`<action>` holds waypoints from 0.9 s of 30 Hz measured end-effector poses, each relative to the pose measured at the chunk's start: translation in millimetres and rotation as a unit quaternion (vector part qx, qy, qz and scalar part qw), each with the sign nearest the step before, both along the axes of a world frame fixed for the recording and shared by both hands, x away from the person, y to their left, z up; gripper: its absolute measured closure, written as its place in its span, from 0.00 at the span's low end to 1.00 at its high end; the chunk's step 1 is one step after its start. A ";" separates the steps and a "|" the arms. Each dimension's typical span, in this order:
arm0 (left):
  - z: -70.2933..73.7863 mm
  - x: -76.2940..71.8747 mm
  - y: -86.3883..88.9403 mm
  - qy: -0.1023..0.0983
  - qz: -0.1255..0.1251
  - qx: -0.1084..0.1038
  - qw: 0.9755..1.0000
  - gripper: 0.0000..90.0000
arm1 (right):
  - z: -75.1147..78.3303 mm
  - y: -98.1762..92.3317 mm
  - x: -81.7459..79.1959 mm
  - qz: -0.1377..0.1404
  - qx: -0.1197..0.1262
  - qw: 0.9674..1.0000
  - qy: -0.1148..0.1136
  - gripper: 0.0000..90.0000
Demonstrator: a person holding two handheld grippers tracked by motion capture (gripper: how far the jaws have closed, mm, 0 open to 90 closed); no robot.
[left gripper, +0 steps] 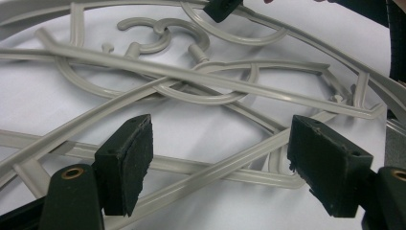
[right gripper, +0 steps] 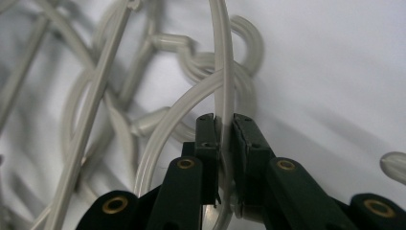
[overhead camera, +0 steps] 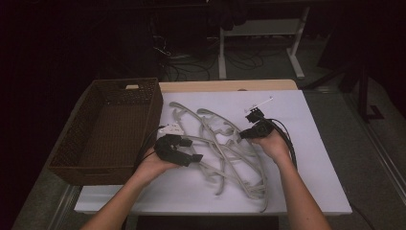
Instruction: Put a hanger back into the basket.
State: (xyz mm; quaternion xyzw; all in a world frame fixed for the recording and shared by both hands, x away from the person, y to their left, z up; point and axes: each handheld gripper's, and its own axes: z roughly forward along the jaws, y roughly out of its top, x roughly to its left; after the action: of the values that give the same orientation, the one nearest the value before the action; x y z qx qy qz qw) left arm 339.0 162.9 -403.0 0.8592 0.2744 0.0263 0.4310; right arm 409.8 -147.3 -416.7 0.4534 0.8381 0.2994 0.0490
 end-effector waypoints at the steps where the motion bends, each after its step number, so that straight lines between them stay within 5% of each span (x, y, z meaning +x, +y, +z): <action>1: 0.3 -0.1 0.1 0.000 0.000 0.000 1.000 0.27 | 1.7 2.5 -0.6 0.009 0.002 1.000 -0.002 0.90; 7: 0.7 -1.0 -0.7 -0.001 -0.003 0.000 1.000 0.27 | 4.4 18.4 -4.3 0.081 0.025 0.996 -0.017 0.90; 13: 0.1 -1.5 -2.3 -0.001 -0.006 0.003 1.000 0.27 | -6.4 35.1 -1.6 0.139 0.021 0.989 -0.035 0.89; 16: -0.3 -1.6 -2.7 0.001 -0.007 0.004 1.000 0.27 | -12.6 39.5 0.5 0.138 0.011 0.990 -0.035 0.83; 19: -0.5 -1.6 -2.0 0.002 -0.006 0.003 1.000 0.27 | -11.3 38.2 -0.3 0.123 0.020 0.991 -0.044 0.69; 22: -0.7 -1.4 -1.2 0.002 -0.005 0.003 1.000 0.27 | -7.3 35.0 -4.1 0.114 0.028 0.992 -0.052 0.65; 27: -0.1 -1.4 0.4 0.002 -0.001 0.002 1.000 0.27 | 4.6 20.3 -26.9 0.084 0.017 0.995 -0.051 0.56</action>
State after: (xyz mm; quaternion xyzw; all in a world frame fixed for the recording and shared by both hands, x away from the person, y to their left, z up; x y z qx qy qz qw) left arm 337.5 163.3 -403.1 0.8604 0.2745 0.0244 0.4287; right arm 382.9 -127.0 -412.1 0.3661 0.8646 0.3391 0.0590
